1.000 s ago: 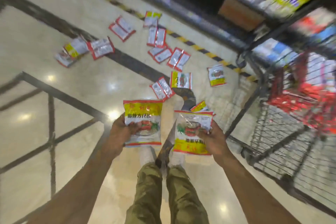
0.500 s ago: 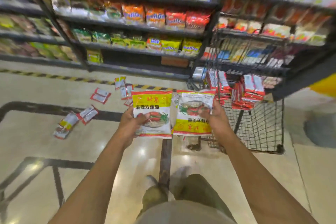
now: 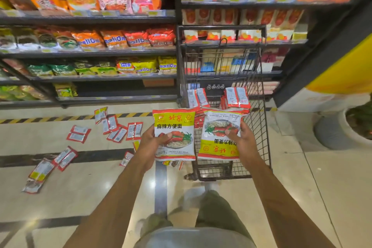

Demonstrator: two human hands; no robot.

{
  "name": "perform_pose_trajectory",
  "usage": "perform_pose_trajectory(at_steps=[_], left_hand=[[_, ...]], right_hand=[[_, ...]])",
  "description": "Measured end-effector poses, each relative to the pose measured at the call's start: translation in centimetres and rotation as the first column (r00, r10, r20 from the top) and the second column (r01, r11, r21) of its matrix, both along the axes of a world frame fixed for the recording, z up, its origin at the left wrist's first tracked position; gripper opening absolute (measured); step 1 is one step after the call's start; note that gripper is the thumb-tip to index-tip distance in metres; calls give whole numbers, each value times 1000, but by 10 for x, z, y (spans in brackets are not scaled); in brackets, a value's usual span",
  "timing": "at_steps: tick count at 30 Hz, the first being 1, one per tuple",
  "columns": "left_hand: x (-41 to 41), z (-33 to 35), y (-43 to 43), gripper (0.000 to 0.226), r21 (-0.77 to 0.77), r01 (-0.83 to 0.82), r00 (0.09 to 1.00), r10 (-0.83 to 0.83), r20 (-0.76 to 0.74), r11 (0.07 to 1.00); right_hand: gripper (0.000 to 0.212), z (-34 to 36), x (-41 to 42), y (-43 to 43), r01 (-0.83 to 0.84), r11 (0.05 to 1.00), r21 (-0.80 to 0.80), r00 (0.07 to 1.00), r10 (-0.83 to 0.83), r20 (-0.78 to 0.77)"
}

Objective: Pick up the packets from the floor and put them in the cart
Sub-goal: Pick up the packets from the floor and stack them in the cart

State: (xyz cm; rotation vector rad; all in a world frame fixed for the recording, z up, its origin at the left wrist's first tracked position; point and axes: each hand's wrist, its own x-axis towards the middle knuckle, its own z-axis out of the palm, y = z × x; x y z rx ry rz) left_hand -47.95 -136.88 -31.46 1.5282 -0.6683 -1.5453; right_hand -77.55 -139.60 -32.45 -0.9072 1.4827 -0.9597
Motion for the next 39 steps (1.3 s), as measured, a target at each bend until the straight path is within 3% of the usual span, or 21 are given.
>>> perform_pose_trajectory(at_steps=[5, 14, 26, 31, 34, 36, 39], left_hand=[[-81, -31, -50, 32, 113, -57, 997, 62, -42, 992], [-150, -98, -119, 35, 220, -90, 996, 88, 19, 971], [-194, -195, -178, 33, 343, -83, 994, 52, 96, 936], [-200, -279, -177, 25, 397, -145, 987, 104, 121, 906], [-203, -342, -178, 25, 440, -217, 968, 133, 214, 872], [-211, -366, -187, 38, 520, -195, 963, 62, 262, 832], [-219, -394, -201, 38, 555, -206, 938, 1, 347, 806]], right_hand=[[40, -28, -78, -50, 30, 993, 110, 998, -37, 58], [45, -105, -150, -128, -51, 971, 232, 999, 53, -3], [46, -211, -177, -157, -7, 916, 401, 997, 35, -62], [47, -285, -177, -168, 18, 906, 423, 997, 18, -81], [40, -337, -168, -180, 38, 889, 457, 993, 17, -117], [38, -367, -164, -194, 42, 867, 497, 990, 32, -139], [34, -400, -158, -204, 52, 866, 497, 981, 48, -186]])
